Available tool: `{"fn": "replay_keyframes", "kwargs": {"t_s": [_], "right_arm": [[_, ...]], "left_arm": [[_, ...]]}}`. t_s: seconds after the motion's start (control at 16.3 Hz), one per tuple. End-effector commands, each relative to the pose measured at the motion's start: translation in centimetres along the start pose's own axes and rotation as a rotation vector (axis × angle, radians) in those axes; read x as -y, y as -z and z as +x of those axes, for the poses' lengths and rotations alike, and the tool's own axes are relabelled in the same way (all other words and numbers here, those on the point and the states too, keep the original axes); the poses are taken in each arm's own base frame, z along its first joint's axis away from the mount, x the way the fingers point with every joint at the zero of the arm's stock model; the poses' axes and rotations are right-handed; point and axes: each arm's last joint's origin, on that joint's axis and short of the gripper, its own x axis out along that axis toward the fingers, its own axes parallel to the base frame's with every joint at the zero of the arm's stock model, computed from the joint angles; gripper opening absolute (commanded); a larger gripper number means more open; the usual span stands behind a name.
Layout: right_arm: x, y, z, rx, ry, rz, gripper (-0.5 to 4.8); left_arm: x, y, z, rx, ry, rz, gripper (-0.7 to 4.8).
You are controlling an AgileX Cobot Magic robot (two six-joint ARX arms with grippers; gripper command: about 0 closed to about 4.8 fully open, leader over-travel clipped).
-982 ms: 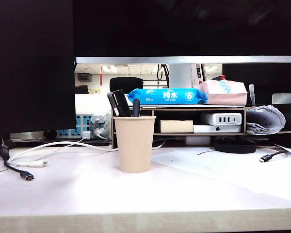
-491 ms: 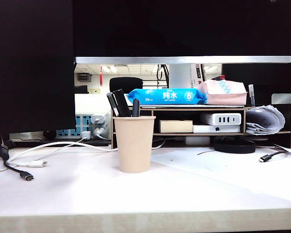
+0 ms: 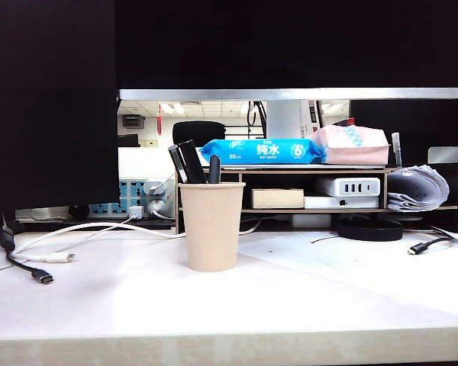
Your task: Pick up the marker and insert it into the paper cup.
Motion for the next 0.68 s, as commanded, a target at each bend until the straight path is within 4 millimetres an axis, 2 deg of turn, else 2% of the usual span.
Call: {"fn": "replay_keyframes", "kwargs": {"t_s": [0.06,0.25,0.43,0.55,0.68], "right_arm": [[0.1,0.2,-1.9,-0.105,0.183,-0.234,-0.05],[1.3,1.1,-4.8,-0.118,0.325,-0.234,-0.05],[2.8,5.1,-9.3,0.043,0.523,-0.144,-0.05],[3.0,8.0,-11.0,0.092,0.575,-0.142,-0.05],[3.0,10.0,-11.7,0.104,0.597,-0.140,-0.05]], "left_arm": [[0.0,-0.1,0.0,0.006,0.003,0.004,-0.05],[0.0,-0.1,0.0,0.005,0.005,0.003,-0.05],[0.0,-0.1,0.0,0.006,0.005,0.003,-0.05],[0.0,-0.1,0.0,0.005,0.005,0.004,-0.05],[0.0,-0.1,0.0,0.005,0.005,0.004,-0.05]]}}
